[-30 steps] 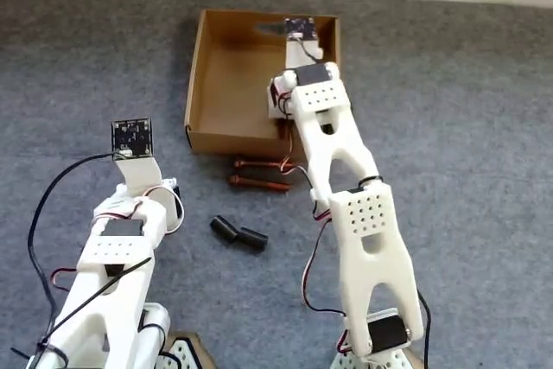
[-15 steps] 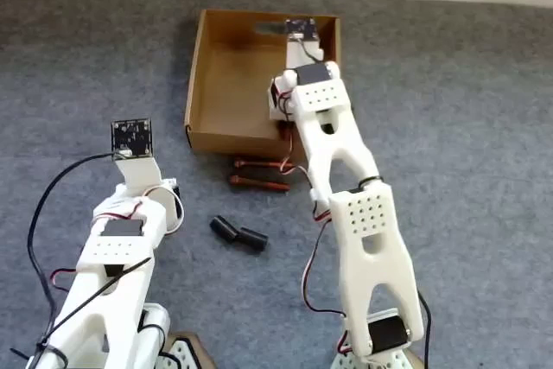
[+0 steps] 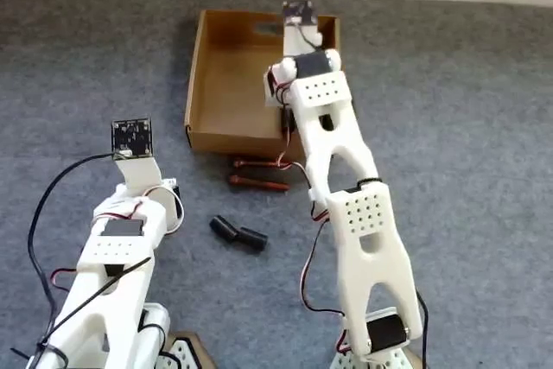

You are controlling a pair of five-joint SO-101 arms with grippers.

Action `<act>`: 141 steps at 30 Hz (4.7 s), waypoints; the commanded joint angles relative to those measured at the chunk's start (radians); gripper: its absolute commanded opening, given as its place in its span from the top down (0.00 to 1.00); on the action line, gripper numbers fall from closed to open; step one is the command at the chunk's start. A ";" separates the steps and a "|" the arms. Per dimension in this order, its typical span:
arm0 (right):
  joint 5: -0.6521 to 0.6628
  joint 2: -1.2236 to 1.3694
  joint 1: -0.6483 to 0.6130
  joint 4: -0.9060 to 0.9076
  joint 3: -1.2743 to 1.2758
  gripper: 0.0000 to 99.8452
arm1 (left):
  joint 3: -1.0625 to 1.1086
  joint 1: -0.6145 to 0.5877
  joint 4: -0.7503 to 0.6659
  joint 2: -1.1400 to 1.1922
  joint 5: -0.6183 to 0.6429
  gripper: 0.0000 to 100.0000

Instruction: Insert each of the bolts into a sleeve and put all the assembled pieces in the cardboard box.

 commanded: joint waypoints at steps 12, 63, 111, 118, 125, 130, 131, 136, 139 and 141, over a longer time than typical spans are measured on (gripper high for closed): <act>0.011 -0.019 0.002 0.332 -0.513 0.89 | -0.007 0.018 -0.018 -0.004 -0.006 0.99; 0.354 -1.523 -0.191 -0.461 1.962 0.89 | -0.012 -0.015 -0.020 -0.002 -0.005 0.99; 0.480 -1.055 -0.420 -0.621 1.913 1.00 | -0.035 -0.245 -0.020 -0.002 0.213 0.99; 0.276 -1.290 -0.234 -0.598 2.000 0.99 | -0.033 -0.242 -0.020 -0.002 0.213 0.99; 0.235 -1.402 -0.074 -0.598 2.199 0.99 | -0.033 -0.240 -0.020 -0.002 0.213 0.99; 0.229 -1.402 0.028 -0.591 2.233 0.99 | -0.033 -0.240 -0.020 -0.002 0.213 0.99; 0.229 -1.400 0.045 -0.567 2.230 0.99 | -0.033 -0.240 -0.020 -0.002 0.213 0.99; 0.229 -1.400 0.056 -0.308 2.144 0.96 | -0.033 -0.240 -0.020 -0.002 0.213 0.99; 0.229 -1.400 0.059 -0.289 2.135 0.92 | -0.033 -0.240 -0.020 -0.002 0.213 0.99; 0.229 -1.400 0.059 -0.311 2.150 0.91 | -0.033 -0.240 -0.020 -0.002 0.213 0.99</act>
